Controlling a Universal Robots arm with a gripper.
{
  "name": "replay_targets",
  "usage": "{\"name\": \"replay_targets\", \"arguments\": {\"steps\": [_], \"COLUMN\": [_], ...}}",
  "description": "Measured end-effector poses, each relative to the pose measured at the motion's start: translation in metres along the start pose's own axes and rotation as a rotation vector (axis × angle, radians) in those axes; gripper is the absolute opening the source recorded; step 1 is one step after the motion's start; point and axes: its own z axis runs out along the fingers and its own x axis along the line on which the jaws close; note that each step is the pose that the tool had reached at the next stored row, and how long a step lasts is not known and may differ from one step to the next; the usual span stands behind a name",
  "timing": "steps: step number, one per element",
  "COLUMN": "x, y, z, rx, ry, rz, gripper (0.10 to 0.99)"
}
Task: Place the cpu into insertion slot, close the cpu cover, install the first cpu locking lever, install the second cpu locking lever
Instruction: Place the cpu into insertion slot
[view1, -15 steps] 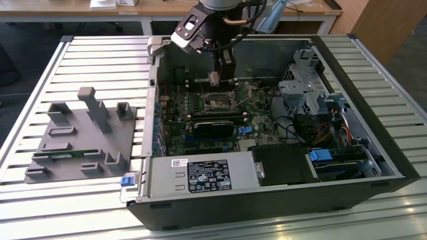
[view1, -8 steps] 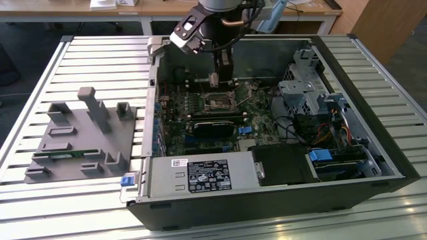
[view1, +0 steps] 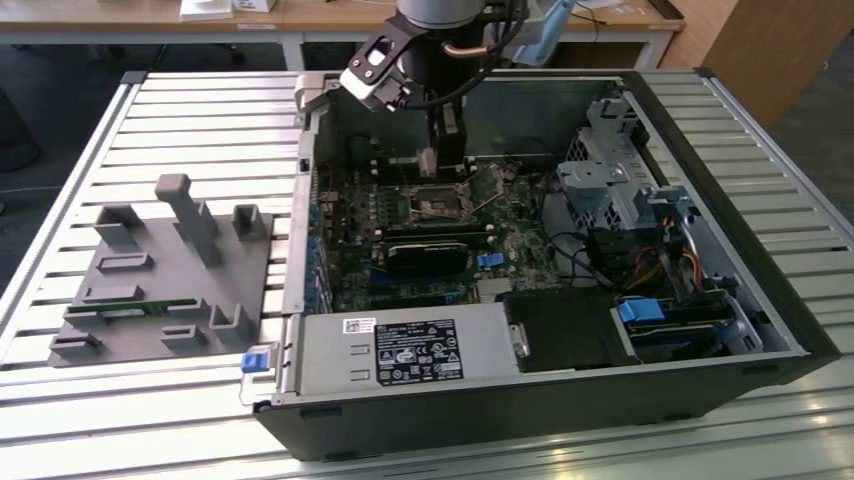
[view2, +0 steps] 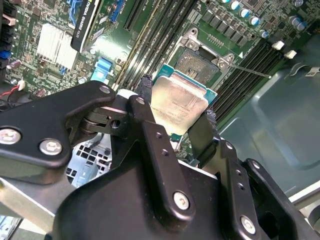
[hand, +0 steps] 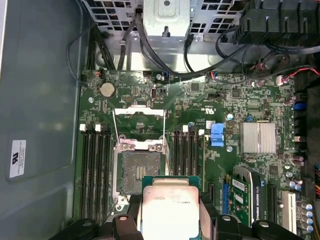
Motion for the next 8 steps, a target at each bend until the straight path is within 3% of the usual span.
{"name": "replay_targets", "arguments": {"steps": [8], "x": [0.0000], "y": [-0.0003], "z": [0.0036], "rx": [0.000], "ry": [0.0001], "rz": [0.000], "gripper": [0.541]}}
